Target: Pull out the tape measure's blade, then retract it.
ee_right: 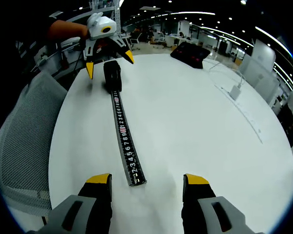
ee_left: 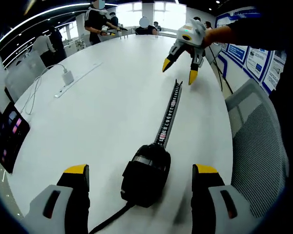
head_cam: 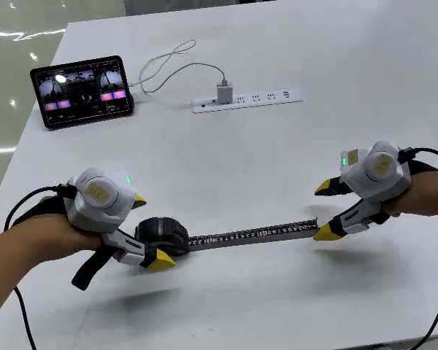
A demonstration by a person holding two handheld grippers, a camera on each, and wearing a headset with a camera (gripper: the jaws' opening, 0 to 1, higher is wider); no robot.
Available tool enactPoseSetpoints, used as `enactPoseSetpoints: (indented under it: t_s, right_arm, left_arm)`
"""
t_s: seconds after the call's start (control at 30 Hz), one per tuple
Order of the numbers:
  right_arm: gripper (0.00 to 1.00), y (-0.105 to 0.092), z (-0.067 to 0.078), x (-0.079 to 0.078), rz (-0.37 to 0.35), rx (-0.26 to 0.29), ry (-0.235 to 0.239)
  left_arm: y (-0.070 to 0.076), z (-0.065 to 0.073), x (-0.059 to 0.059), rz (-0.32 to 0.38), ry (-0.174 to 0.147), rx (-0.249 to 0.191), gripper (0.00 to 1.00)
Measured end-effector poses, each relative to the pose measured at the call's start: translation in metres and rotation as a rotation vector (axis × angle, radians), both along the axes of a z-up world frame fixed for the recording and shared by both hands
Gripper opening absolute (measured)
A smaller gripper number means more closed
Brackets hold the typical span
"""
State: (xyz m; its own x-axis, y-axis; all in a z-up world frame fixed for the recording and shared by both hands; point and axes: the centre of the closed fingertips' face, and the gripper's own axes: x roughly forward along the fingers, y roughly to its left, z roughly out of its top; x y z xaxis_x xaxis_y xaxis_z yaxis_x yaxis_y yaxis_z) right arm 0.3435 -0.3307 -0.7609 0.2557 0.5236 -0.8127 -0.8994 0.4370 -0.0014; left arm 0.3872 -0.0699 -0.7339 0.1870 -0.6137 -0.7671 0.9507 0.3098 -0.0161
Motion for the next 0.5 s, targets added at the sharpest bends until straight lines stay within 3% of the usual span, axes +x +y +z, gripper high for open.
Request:
enactPoseSetpoints:
  t_s: [0.17,0.33,0.5]
  right_arm:
    - [0.61,-0.008,0.002,0.0,-0.072,0.013,0.002]
    - [0.65,-0.013,0.003,-0.002,-0.131,0.042,-0.007]
    - [0.76,-0.018,0.003,-0.004,-0.186,0.077,-0.012]
  left_arm:
    - [0.005,0.006,0.009,0.052,-0.026,-0.025,0.9]
    - [0.01,0.003,0.006,0.087,0.021,-0.04,0.98]
    - [0.015,0.005,0.004,0.126,0.024,-0.077,0.99]
